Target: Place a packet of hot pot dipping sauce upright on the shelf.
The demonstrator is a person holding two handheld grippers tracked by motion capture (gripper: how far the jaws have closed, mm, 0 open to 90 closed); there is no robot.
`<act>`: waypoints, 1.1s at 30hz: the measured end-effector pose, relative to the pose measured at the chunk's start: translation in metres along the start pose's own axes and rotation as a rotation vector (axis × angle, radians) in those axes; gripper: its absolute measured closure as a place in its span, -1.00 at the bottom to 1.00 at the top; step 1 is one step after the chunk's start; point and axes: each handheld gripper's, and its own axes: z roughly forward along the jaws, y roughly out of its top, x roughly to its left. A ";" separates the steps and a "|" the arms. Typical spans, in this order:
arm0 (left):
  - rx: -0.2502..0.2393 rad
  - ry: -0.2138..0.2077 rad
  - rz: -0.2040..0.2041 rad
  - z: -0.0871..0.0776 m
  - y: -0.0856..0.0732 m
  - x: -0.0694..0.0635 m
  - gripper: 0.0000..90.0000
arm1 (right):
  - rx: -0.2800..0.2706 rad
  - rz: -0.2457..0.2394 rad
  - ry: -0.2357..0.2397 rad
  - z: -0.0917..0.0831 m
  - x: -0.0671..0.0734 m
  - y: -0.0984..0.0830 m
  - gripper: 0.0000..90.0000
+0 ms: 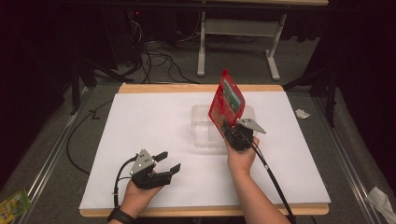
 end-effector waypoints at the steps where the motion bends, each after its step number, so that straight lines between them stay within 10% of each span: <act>1: -0.001 0.000 0.000 0.000 0.000 0.000 -0.30 | 0.005 -0.001 -0.002 0.001 0.000 -0.001 0.83; 19: 0.009 -0.001 0.007 0.001 0.000 0.000 -0.30 | 0.045 -0.025 -0.004 0.005 -0.005 -0.011 0.80; 33: 0.009 -0.001 0.001 0.001 -0.001 0.001 -0.30 | 0.044 -0.038 0.059 0.000 -0.011 -0.001 0.27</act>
